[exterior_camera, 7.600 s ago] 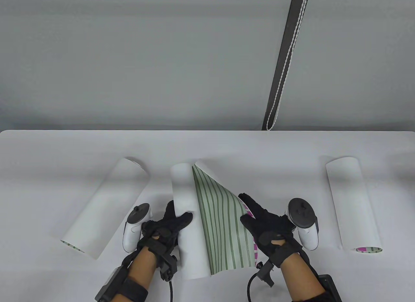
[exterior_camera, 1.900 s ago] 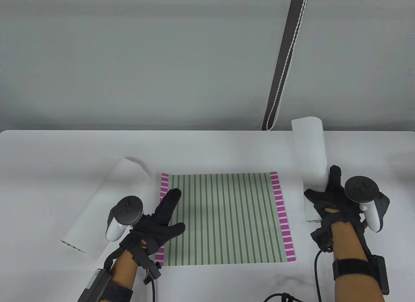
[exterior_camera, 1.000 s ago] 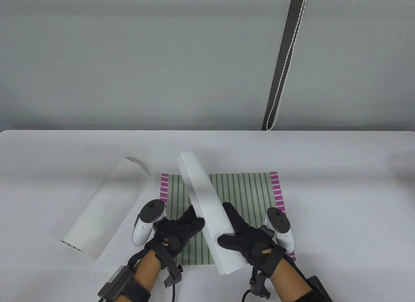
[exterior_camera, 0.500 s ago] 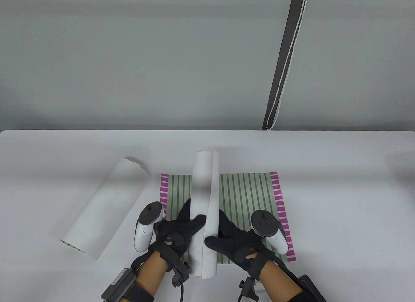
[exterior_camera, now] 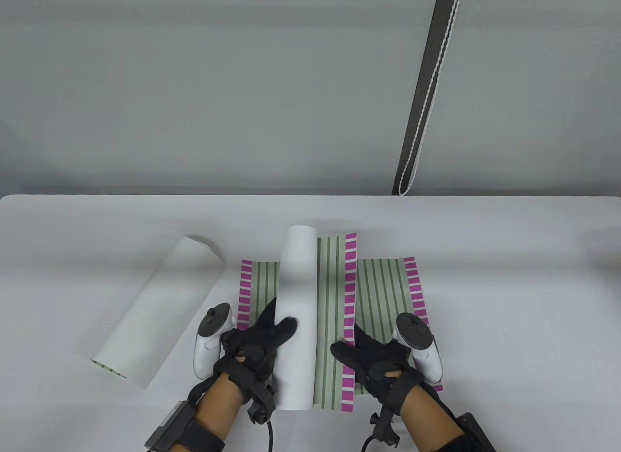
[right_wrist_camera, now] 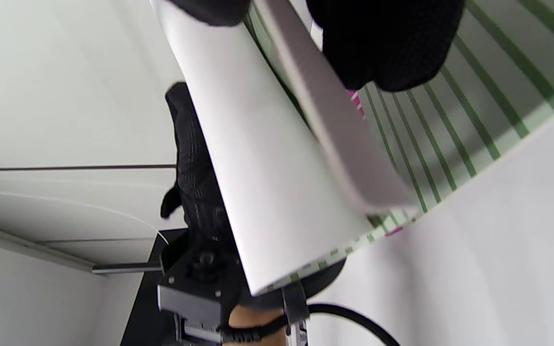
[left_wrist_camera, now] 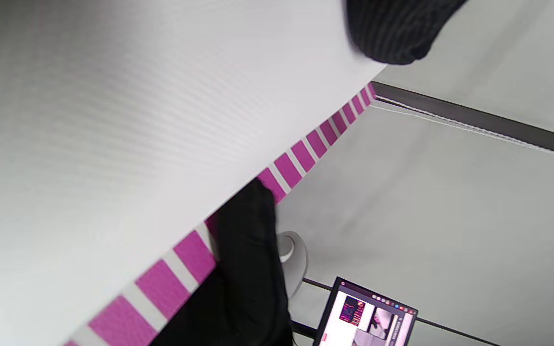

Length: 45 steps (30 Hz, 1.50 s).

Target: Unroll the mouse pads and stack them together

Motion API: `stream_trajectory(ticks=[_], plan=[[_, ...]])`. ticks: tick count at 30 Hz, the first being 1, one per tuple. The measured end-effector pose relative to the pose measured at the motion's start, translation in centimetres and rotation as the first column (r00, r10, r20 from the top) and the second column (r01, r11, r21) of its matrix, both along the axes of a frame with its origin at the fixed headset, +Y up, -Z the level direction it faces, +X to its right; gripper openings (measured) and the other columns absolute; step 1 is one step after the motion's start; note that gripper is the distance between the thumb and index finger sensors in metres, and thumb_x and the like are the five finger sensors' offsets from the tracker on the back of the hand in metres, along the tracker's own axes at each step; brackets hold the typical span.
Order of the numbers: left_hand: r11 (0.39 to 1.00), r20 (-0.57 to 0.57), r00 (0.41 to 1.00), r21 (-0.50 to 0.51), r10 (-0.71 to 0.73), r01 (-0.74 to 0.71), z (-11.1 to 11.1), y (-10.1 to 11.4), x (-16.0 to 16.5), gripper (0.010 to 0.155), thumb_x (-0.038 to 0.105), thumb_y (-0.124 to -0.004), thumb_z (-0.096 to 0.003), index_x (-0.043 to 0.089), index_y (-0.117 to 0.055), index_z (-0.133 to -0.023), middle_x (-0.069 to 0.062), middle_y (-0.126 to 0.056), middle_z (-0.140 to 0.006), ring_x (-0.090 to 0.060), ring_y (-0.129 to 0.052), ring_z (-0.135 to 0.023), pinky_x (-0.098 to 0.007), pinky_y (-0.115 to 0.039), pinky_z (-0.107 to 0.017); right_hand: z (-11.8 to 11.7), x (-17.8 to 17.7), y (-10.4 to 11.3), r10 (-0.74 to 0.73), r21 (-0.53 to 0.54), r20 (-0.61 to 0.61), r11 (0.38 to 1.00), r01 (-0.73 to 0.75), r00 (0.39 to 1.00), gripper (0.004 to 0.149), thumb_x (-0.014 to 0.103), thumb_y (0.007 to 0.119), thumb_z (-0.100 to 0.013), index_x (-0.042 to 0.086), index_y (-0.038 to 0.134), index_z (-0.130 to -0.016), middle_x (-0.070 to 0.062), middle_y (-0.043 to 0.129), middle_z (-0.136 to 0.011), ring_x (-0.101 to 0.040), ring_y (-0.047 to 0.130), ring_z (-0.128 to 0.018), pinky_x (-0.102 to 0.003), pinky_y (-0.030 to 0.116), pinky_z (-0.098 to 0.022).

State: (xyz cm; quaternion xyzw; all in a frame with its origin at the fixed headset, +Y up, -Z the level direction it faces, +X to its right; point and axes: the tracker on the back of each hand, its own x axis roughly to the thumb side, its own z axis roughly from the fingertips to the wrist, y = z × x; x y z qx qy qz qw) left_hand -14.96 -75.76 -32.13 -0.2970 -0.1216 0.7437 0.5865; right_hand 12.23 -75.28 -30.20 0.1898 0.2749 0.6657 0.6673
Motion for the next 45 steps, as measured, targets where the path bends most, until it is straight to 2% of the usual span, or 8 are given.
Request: stream_trajectory(ticks=[3, 13, 17, 21, 33, 38, 43, 45], plan=[[0.999, 0.035, 0.998, -0.019, 0.046, -0.046, 0.0, -0.2, 0.2, 0.095, 0.059, -0.070, -0.0479, 0.019, -0.006, -0.105, -0.014, -0.052, -0.108, -0.033, -0.081, -0.089, -0.048, -0.077, -0.063, -0.5, 0.6, 0.4, -0.064, -0.007, 0.014, 0.998, 0.064, 0.998, 0.063, 0.017, 0.065, -0.058, 0.005, 0.030, -0.109, -0.029, 0.064, -0.098, -0.039, 0.093, -0.073, -0.047, 0.085, -0.049], [0.999, 0.036, 0.998, 0.009, -0.050, 0.050, -0.1, -0.7, -0.8, 0.086, 0.053, -0.064, -0.0514, 0.023, -0.003, -0.104, -0.019, -0.038, -0.112, -0.040, -0.071, -0.095, -0.051, -0.074, -0.064, -0.8, 2.1, 1.4, 0.046, 0.067, 0.068, 0.996, -0.051, 0.997, 0.061, 0.013, 0.067, -0.055, 0.002, 0.038, -0.107, -0.031, 0.071, -0.091, -0.038, 0.098, -0.063, -0.044, 0.089, -0.043], [0.999, 0.062, 0.998, -0.027, -0.030, 0.031, 0.1, -1.1, -0.8, 0.101, 0.068, -0.066, -0.0479, 0.020, 0.006, -0.102, -0.021, -0.029, -0.112, -0.042, -0.063, -0.099, -0.055, -0.069, -0.066, -0.4, 1.3, 2.0, 0.102, 0.095, 0.093, 0.989, -0.111, 0.990, 0.061, 0.014, 0.068, -0.054, 0.002, 0.039, -0.107, -0.033, 0.070, -0.092, -0.038, 0.100, -0.062, -0.044, 0.090, -0.041], [0.997, 0.035, 0.998, -0.043, -0.061, 0.063, 0.1, -1.5, -0.7, 0.109, 0.071, -0.071, -0.0451, 0.021, 0.007, -0.101, -0.017, -0.032, -0.111, -0.038, -0.065, -0.097, -0.053, -0.069, -0.067, -0.1, 1.0, 2.4, 0.116, 0.117, 0.095, 0.985, -0.126, 0.989, 0.061, 0.014, 0.068, -0.054, 0.003, 0.040, -0.107, -0.034, 0.067, -0.094, -0.039, 0.099, -0.062, -0.044, 0.090, -0.041], [0.998, -0.027, 0.999, -0.052, -0.029, 0.028, -0.3, -1.6, -1.7, 0.096, 0.058, -0.071, -0.0487, 0.022, -0.003, -0.104, -0.015, -0.047, -0.109, -0.035, -0.077, -0.091, -0.048, -0.075, -0.064, -0.6, 2.5, 2.5, 0.070, 0.109, 0.116, 0.991, -0.083, 0.991, 0.061, 0.013, 0.068, -0.054, 0.004, 0.041, -0.107, -0.034, 0.070, -0.092, -0.039, 0.100, -0.060, -0.044, 0.090, -0.040], [0.998, -0.012, 0.999, -0.051, -0.041, 0.040, -0.5, -2.0, -2.2, 0.091, 0.055, -0.068, -0.0500, 0.023, -0.003, -0.105, -0.017, -0.043, -0.111, -0.038, -0.073, -0.094, -0.051, -0.074, -0.065, -0.7, 3.0, 2.7, 0.068, 0.114, 0.124, 0.990, -0.082, 0.990, 0.060, 0.013, 0.068, -0.054, 0.004, 0.042, -0.107, -0.034, 0.070, -0.092, -0.039, 0.101, -0.059, -0.044, 0.090, -0.040], [0.997, 0.036, 0.999, -0.070, -0.020, 0.022, -0.2, -2.4, -1.6, 0.108, 0.071, -0.070, -0.0449, 0.022, 0.009, -0.101, -0.018, -0.029, -0.112, -0.040, -0.063, -0.098, -0.055, -0.067, -0.068, -0.5, 2.4, 3.2, 0.070, 0.135, 0.119, 0.987, -0.086, 0.990, 0.061, 0.013, 0.068, -0.054, 0.002, 0.041, -0.107, -0.034, 0.070, -0.091, -0.038, 0.101, -0.059, -0.043, 0.091, -0.039], [0.996, 0.026, 0.998, -0.070, -0.052, 0.053, -0.2, -2.5, -1.5, 0.110, 0.071, -0.072, -0.0445, 0.022, 0.011, -0.100, -0.016, -0.029, -0.112, -0.038, -0.064, -0.098, -0.053, -0.068, -0.068, -0.4, 2.3, 3.5, 0.077, 0.150, 0.115, 0.984, -0.094, 0.990, 0.061, 0.013, 0.068, -0.054, 0.003, 0.041, -0.107, -0.034, 0.070, -0.091, -0.039, 0.101, -0.059, -0.044, 0.090, -0.039]])
